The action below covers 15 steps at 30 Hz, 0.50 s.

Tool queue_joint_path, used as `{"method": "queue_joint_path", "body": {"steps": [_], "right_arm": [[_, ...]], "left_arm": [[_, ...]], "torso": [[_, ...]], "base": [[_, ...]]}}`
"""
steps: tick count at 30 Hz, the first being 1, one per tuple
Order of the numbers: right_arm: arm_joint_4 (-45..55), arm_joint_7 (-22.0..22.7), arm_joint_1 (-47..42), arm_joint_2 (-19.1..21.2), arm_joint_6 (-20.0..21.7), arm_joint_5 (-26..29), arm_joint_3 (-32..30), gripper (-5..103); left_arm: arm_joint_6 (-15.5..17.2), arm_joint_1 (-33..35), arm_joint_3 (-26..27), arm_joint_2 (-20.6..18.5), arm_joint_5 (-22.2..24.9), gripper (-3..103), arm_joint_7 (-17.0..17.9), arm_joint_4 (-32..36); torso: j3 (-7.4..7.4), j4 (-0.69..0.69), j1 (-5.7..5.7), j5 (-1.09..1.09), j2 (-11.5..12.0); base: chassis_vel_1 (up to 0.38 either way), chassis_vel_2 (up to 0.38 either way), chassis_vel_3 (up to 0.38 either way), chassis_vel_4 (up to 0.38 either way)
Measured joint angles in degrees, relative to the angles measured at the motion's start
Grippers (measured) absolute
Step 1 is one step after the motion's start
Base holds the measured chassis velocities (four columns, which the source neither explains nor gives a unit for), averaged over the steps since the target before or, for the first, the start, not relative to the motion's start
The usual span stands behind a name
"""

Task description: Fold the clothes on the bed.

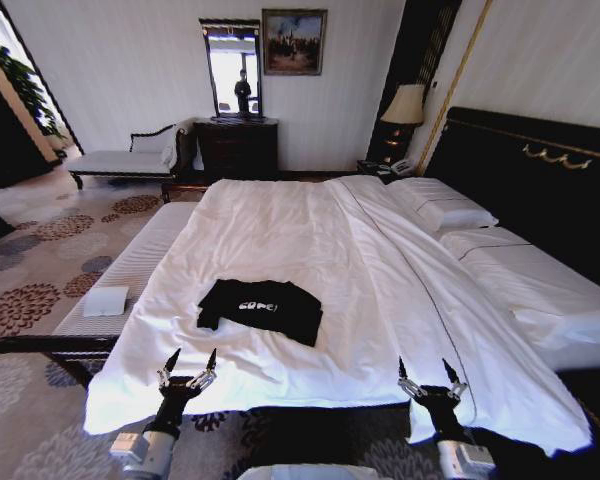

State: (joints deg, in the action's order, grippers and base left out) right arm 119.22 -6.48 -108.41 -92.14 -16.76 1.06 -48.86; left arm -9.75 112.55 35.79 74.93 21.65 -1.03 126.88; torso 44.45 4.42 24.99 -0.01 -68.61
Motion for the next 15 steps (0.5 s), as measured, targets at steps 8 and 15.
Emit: {"method": "queue_joint_path", "body": {"steps": [8, 15], "right_arm": [[0.03, 0.08, -0.12, 0.00, 0.02, -0.16, 0.48, 100], [-0.34, 0.25, -0.15, 0.00, -0.05, -0.59, 0.74, 100]], "left_arm": [[-0.01, 0.11, 0.20, 0.03, 0.00, 100, 0.03, -0.09], [-0.11, 0.23, 0.34, -0.07, 0.06, 100, 0.04, -0.22]], "torso": [[0.00, -0.01, 0.00, 0.00, 0.00], [0.00, 0.00, 0.00, 0.01, 0.00]], "base": [[0.113, 0.113, -0.111, -0.104], [0.035, 0.052, -0.051, -0.055]]}}
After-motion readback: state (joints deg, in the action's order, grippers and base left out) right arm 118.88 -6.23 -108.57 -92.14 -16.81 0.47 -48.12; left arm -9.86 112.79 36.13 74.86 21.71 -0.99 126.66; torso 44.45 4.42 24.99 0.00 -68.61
